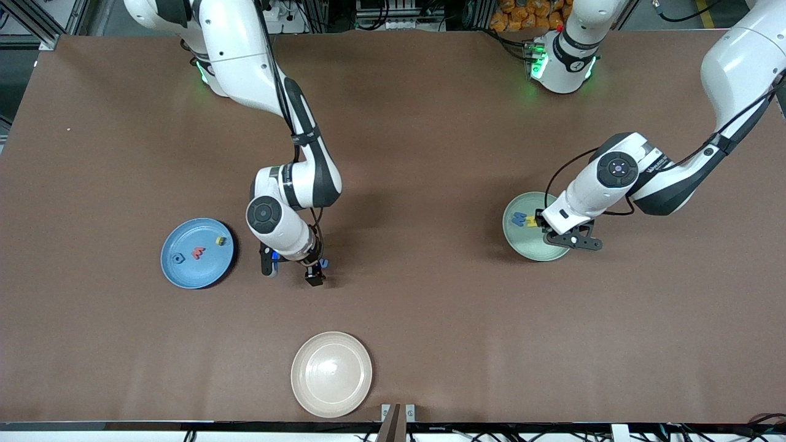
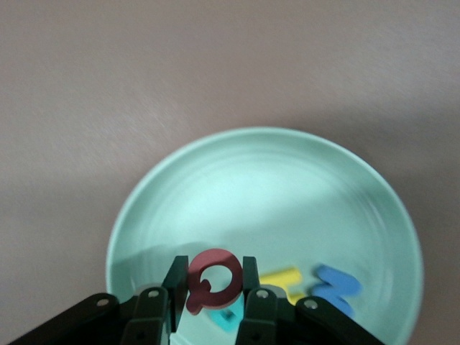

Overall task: Sort upper and lower case letters into plates
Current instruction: 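Grasp the blue m with the right gripper while the left gripper releases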

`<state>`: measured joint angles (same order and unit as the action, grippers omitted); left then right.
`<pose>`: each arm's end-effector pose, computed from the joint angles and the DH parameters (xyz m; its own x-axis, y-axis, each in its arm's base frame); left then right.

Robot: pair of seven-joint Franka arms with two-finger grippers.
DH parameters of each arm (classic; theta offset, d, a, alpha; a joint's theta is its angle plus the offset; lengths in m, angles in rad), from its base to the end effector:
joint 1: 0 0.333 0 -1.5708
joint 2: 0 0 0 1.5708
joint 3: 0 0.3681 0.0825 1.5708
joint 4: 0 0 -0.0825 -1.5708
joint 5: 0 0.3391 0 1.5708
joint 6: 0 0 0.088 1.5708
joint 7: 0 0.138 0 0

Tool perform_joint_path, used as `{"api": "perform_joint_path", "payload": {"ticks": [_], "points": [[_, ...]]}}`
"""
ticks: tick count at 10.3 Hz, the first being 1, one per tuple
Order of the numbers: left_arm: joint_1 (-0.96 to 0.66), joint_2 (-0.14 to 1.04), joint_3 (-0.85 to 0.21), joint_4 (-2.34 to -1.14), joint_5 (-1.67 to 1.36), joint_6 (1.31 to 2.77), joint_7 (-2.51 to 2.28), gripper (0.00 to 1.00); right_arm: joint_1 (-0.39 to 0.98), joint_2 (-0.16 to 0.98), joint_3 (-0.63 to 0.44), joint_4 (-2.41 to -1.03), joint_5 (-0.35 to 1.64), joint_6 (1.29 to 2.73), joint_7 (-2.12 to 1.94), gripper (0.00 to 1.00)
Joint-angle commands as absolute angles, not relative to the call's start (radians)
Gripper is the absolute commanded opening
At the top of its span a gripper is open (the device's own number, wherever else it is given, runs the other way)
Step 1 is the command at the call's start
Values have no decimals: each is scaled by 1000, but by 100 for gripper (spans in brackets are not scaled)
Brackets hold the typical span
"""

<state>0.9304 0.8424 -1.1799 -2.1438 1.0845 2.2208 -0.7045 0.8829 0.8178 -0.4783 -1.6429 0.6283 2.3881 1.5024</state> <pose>0.5396 -0.0592 0.2472 0.9787 -0.2033 0.0279 -0.2027 -0.9790 -0.0232 0.6058 0.3377 0.2145 0.1581 -0.9825 -0.0986 -0.9868 -0.1538 -0.0500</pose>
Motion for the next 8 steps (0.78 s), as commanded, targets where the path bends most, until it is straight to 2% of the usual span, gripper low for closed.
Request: {"api": "perform_joint_path", "payload": {"ticks": [1, 2, 3, 8], "points": [[911, 844, -1141, -2148, 1137, 2275, -719, 42, 867, 864, -469, -1585, 649, 2388, 1532, 100], [896, 839, -1140, -2137, 1144, 2273, -719, 94, 867, 864, -469, -1585, 640, 2387, 1531, 100], [891, 831, -1138, -2135, 1146, 2266, -718, 100, 867, 864, -469, -1585, 635, 2387, 1531, 100], [885, 828, -1141, -2070, 1146, 2224, -670, 100, 867, 865, -471, -1595, 618, 2384, 1531, 100]]}}
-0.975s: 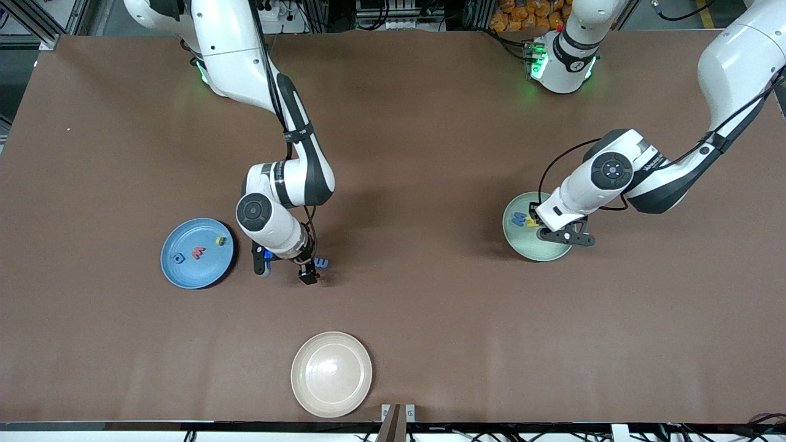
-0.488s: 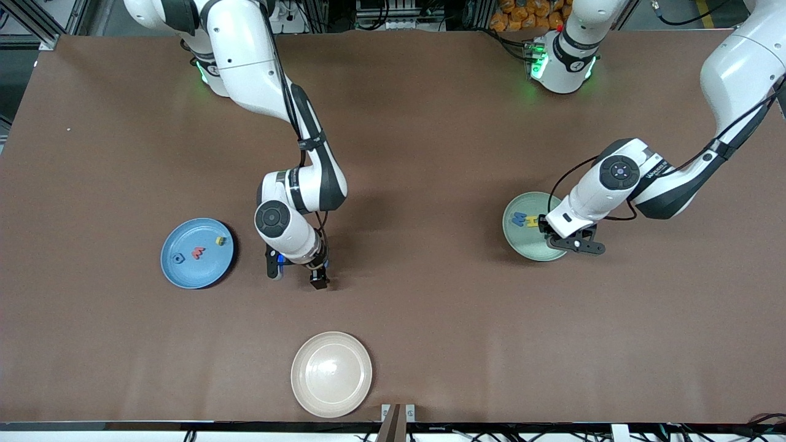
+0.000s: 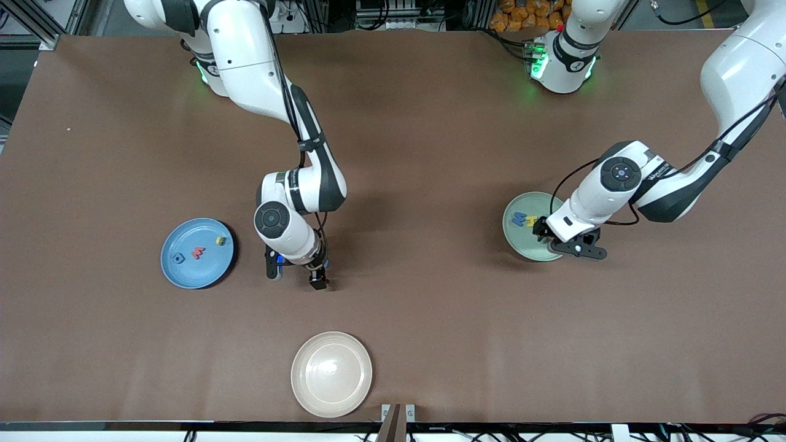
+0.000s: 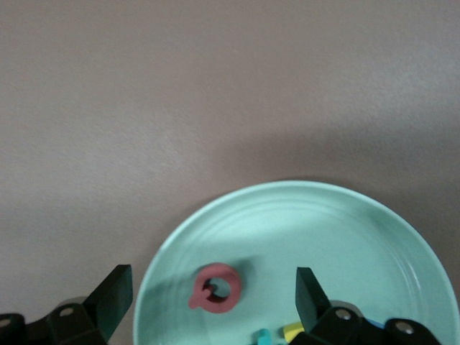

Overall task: Sort upper and lower case letters into plates
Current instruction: 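Grasp the blue m with the right gripper while the left gripper releases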

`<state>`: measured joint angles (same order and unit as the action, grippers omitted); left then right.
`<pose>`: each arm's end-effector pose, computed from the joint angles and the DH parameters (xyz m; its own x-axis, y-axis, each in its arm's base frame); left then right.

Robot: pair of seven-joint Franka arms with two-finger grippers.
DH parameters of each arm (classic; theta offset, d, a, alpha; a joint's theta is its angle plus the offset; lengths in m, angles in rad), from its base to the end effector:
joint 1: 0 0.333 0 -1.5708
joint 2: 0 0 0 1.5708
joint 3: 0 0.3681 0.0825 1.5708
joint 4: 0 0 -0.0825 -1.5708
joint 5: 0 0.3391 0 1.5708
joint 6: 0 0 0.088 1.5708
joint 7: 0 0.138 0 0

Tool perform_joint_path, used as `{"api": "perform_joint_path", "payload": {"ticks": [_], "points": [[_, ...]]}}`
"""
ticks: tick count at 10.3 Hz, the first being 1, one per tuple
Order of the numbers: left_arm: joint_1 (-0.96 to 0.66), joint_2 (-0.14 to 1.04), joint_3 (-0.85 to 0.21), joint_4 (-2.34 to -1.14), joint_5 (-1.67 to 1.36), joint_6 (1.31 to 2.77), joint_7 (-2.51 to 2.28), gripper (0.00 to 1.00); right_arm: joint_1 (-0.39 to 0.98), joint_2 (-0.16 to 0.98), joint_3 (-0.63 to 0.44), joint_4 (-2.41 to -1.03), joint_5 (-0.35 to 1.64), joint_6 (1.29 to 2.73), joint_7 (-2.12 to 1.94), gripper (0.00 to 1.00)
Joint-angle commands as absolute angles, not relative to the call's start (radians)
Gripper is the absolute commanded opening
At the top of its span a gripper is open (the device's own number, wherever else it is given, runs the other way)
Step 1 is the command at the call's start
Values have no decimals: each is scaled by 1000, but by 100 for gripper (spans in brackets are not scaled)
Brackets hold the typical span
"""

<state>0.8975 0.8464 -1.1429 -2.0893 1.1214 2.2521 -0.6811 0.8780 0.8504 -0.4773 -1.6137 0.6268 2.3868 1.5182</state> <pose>0.5624 -0.0542 0.2490 0.9717 -0.2215 0.0815 -0.2187 -0.9749 -0.0417 0.6107 0.3402 0.2035 0.1493 -0.9849 -0.0878 -0.9882 -0.1456 -0.0478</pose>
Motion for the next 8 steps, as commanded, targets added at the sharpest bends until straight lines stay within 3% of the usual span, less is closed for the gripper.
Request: {"api": "perform_joint_path", "payload": {"ticks": [1, 3, 5, 8], "points": [[868, 825, -1144, -2045, 1146, 2192, -657, 100, 867, 871, -471, -1595, 609, 2382, 1531, 100], [835, 822, -1143, -2007, 1143, 2166, -647, 100, 868, 871, -472, -1597, 607, 2382, 1531, 99], [796, 717, -1125, -1988, 1032, 2163, -597, 100, 868, 871, -474, -1597, 607, 2382, 1531, 1], [588, 540, -871, -1884, 639, 2163, -281, 100, 870, 871, -476, -1598, 580, 2381, 1532, 0]]}}
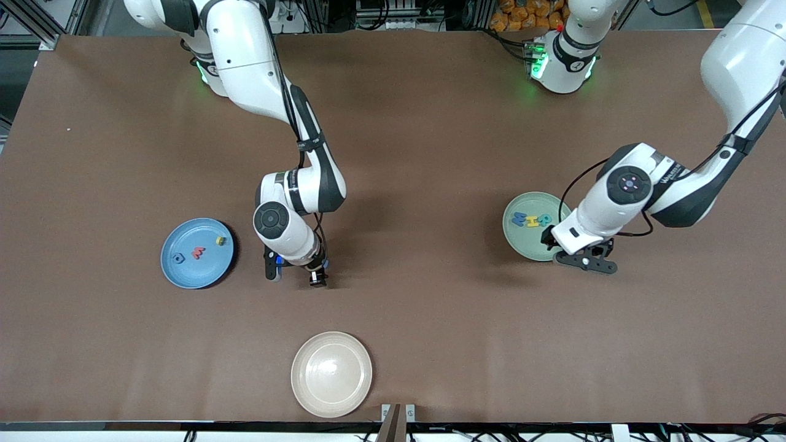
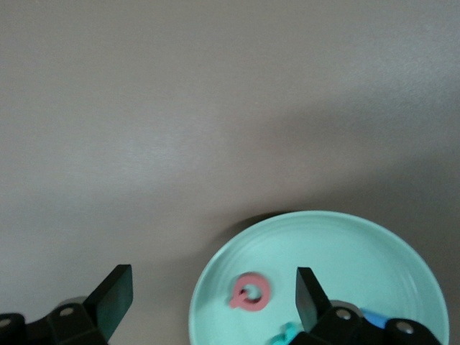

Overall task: Sort upper and lower case letters into plates
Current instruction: 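Grasp the blue m with the right gripper while the left gripper releases, then carry the blue m onto the blue plate while the left gripper withdraws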

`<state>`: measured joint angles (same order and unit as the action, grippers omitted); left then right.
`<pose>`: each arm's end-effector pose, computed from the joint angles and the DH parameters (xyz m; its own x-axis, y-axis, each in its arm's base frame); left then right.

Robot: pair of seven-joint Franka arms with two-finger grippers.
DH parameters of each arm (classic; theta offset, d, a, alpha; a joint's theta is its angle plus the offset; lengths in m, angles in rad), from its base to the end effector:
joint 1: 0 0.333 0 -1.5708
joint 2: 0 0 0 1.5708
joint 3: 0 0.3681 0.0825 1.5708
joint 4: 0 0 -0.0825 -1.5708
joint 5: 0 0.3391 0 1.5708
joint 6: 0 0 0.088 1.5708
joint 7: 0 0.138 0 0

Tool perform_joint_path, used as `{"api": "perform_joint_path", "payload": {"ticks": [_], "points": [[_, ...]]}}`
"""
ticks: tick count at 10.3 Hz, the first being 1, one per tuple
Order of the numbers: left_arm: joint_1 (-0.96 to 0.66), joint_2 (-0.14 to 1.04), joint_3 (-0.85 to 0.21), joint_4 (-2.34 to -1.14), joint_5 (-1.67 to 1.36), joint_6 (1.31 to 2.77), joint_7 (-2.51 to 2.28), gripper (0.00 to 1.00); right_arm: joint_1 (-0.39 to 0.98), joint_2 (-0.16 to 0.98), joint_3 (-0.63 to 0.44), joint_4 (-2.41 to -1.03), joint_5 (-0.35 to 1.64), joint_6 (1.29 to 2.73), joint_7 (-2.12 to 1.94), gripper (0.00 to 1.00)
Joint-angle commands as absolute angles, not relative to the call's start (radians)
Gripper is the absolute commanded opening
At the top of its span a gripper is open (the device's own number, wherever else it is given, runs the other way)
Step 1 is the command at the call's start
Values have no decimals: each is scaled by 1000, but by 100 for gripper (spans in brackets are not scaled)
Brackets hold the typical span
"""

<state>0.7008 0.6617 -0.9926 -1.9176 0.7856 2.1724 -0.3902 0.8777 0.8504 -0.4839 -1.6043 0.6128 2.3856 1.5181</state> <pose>0.6013 -0.0693 0.3098 0.9575 -0.2883 0.0081 -0.2866 -0.9544 -0.0835 0.6146 0.3392 0.2080 0.1587 -0.9843 -0.0774 -0.9863 -0.1544 -0.0584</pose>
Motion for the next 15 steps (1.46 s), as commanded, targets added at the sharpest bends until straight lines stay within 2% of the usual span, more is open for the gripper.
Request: {"api": "perform_joint_path", "payload": {"ticks": [1, 3, 5, 9, 11, 13, 15], "points": [[527, 493, -809, -1875, 588, 2161, -261, 100, 871, 871, -476, -1600, 577, 2381, 1531, 0], [400, 422, -671, -1850, 453, 2128, -226, 100, 874, 868, -479, -1600, 555, 2376, 1529, 0], [303, 365, -550, -1790, 318, 2045, -137, 100, 876, 854, -505, -1592, 468, 2301, 1523, 0], [105, 269, -318, -1603, 134, 1778, -124, 100, 879, 819, -566, -1592, 269, 2140, 1459, 0], [65, 206, -247, -1551, 47, 1685, -127, 100, 902, 819, -638, -1594, 267, 2076, 1364, 0], [64, 135, -221, -1548, -17, 1599, -135, 100, 962, 819, -748, -1598, 267, 1990, 1246, 0], [63, 104, -199, -1549, -21, 1577, -130, 100, 992, 819, -828, -1618, 267, 1931, 1137, 0]]}}
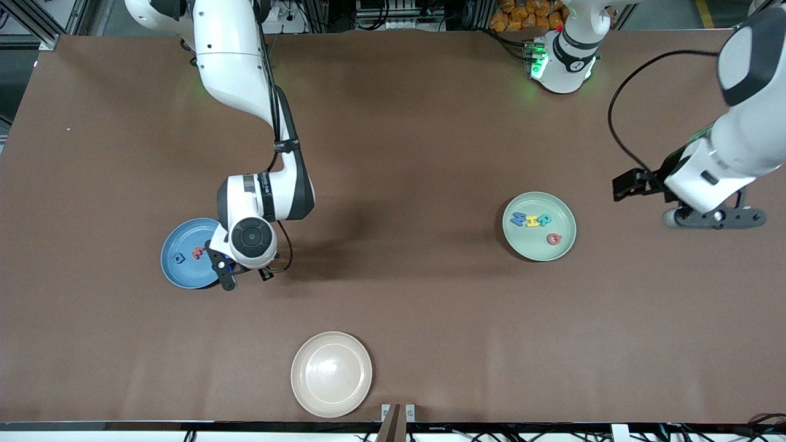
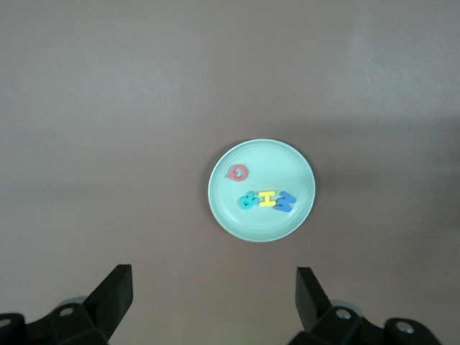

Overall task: Sort upper and lower case letters into plates
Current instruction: 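Carry the blue m onto the blue plate while the left gripper withdraws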

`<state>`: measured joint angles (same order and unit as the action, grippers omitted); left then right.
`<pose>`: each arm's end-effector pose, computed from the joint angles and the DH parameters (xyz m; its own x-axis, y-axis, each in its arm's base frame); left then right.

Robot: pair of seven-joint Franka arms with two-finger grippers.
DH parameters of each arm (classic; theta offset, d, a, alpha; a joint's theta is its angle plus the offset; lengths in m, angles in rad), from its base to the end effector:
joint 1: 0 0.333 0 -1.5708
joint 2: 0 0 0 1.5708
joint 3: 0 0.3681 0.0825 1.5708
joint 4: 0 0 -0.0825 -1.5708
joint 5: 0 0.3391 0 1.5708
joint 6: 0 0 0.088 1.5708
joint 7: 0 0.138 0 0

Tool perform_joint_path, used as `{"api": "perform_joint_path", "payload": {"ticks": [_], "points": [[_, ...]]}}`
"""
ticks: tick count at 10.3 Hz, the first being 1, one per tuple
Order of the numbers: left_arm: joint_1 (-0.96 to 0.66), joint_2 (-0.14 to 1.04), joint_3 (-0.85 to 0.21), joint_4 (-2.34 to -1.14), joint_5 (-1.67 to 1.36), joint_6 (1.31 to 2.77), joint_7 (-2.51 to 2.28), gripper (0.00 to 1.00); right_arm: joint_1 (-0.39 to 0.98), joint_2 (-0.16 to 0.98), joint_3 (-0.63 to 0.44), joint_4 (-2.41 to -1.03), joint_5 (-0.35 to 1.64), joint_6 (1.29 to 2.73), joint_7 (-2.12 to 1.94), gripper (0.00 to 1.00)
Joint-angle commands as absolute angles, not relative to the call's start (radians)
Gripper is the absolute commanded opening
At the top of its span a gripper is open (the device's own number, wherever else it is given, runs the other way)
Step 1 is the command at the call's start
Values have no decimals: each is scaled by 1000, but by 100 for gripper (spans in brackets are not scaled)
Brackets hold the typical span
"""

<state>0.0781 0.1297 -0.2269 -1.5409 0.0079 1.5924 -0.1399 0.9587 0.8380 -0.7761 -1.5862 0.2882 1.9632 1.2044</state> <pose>0.5465 -0.0722 0.5929 0.9970 -0.0090 -0.0770 -0.0082 -0.9999 0.0106 0.6134 0.2296 0.2608 0.5135 -0.8297 0.2188 -0.8447 -0.4439 0.2990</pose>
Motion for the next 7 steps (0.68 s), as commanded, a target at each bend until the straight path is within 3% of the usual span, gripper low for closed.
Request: {"api": "perform_joint_path", "payload": {"ticks": [1, 5, 6, 7], "points": [[55, 91, -184, -1548, -56, 1575, -136, 100, 1021, 819, -875, -1655, 267, 1934, 1080, 0], [51, 51, -179, -1549, -71, 1546, -126, 100, 1057, 819, -1017, -1764, 276, 1977, 827, 0], [46, 43, -189, -1552, -69, 1546, -135, 100, 1027, 819, -1017, -1755, 284, 1974, 799, 6], [46, 46, -193, -1551, -64, 1546, -133, 100, 1013, 819, -1017, -1752, 316, 1976, 798, 99]]}}
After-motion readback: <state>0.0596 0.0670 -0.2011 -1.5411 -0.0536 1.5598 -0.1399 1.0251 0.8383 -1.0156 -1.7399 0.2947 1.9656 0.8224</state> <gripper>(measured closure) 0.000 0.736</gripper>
